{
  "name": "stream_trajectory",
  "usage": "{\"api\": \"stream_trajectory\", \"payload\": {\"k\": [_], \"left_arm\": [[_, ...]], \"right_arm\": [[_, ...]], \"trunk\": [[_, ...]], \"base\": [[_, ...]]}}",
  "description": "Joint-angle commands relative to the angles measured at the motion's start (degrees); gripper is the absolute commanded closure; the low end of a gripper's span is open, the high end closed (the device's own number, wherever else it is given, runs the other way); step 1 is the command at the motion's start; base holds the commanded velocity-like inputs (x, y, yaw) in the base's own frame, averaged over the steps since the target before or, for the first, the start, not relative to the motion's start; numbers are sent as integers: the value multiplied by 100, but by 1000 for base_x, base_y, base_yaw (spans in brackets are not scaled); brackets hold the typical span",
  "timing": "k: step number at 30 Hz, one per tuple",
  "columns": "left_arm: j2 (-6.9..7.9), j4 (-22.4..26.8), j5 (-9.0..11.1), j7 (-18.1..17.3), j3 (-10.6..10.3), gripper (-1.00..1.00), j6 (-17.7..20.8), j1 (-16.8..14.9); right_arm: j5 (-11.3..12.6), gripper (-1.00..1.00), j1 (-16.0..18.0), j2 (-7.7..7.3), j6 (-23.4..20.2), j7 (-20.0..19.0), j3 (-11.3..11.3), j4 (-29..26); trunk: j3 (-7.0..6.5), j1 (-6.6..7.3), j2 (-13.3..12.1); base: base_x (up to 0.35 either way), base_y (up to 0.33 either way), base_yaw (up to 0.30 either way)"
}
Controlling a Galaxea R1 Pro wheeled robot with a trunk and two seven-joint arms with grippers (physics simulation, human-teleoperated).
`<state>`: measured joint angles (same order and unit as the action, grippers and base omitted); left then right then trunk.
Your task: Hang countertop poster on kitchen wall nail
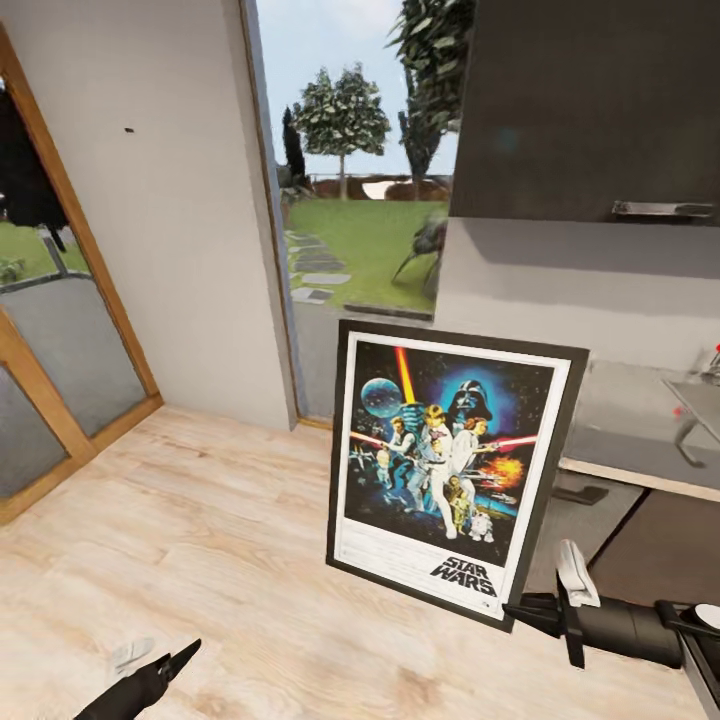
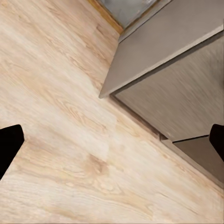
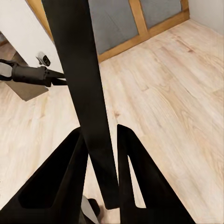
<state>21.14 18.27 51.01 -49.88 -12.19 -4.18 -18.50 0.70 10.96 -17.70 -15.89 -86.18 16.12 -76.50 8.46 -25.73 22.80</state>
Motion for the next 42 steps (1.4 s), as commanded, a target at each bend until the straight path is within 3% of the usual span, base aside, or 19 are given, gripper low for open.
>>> {"api": "stream_trajectory", "payload": {"k": [1,6,15,25,42], "left_arm": [[4,-8,34,-5,-47,-100,-42,-10],[21,-96,40,-11,-36,-100,-45,-9],[30,-220,41,-38,276,-100,-62,-7],[30,-225,36,-40,312,-100,-65,-7],[30,-227,32,-40,311,-100,-65,-10]], "right_arm": [[9,100,3,0,-74,-30,5,-5],[9,100,3,3,-73,-30,1,-5],[9,100,3,4,-72,-30,3,-5],[9,100,3,4,-74,-30,6,-5],[10,100,3,4,-73,-30,14,-5]], "trunk": [[12,-5,12],[12,-5,12],[12,-5,12],[12,-5,12],[12,-5,12]], "base": [[189,277,284],[199,277,287],[248,262,289],[287,213,282],[305,180,35]]}}
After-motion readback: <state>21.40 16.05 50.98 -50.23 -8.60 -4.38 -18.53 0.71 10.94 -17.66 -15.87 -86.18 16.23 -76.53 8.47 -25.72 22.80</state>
